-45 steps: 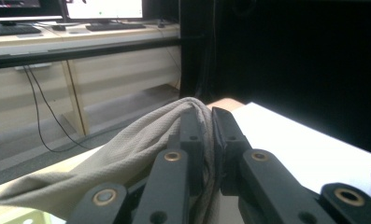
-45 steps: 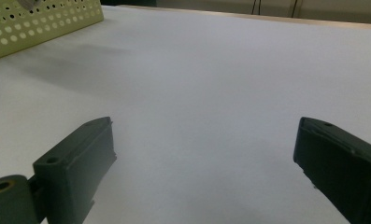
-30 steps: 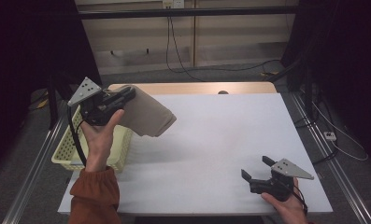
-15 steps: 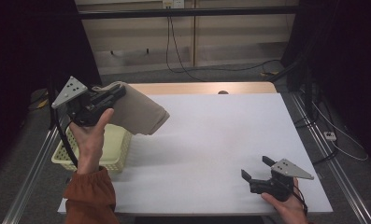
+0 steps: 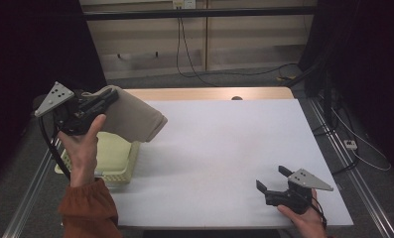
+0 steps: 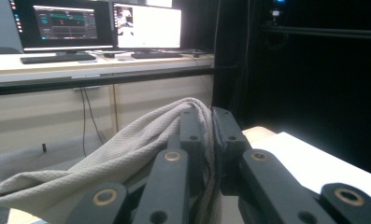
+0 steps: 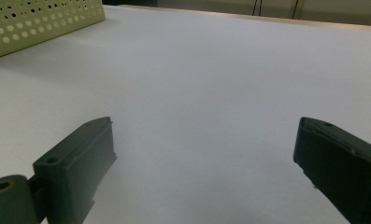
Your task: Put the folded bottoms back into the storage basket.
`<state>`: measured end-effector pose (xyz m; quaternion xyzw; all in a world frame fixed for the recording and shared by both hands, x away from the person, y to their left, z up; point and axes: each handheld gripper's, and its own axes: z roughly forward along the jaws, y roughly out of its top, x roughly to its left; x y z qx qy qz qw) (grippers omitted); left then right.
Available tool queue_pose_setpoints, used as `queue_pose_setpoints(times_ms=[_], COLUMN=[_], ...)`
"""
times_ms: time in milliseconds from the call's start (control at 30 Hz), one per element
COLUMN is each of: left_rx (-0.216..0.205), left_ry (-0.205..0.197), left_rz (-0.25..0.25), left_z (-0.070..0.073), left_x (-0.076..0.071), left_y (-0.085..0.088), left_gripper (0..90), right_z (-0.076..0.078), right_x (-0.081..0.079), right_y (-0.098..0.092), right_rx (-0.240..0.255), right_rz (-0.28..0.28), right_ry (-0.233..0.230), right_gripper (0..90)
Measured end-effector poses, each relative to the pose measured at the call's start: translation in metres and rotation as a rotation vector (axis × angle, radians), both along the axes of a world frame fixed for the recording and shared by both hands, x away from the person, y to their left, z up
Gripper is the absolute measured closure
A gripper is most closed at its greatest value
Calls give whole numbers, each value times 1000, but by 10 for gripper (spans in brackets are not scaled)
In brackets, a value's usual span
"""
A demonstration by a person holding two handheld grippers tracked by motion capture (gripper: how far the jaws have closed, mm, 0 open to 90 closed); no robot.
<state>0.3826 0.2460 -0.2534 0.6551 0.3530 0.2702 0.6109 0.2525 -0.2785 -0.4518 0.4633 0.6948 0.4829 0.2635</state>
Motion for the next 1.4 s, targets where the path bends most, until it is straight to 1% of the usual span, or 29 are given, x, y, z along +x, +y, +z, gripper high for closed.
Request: queue_pose_setpoints(times_ms=[267,500,800,900,967,1067,1133,1400], left_rx=[-17,-19,-25,-18,-25,-19,-23,-18], left_ry=[-1,21,38,47,53,61,65,94], left_rz=[25,46,93,103,107,116,122,141], left_z=[0,-5,-9,-11,-13,-15,-17,-24], left_x=[-1,2,4,6,7,9,11,16], left_y=[13,22,33,37,38,41,43,49], left_gripper=[844,844,844,844,844,844,844,844], right_z=[0,0,0,0,0,0,0,0], right_x=[0,0,0,0,0,0,0,0], right_y=[0,0,0,1,1,1,0,1], right_rx=[-1,0,-1,0,0,0,-1,-1], right_rz=[2,3,3,4,4,5,4,10], right_ry=[-1,1,1,1,1,1,1,3], right_gripper=[49,49,49,49,49,49,49,49])
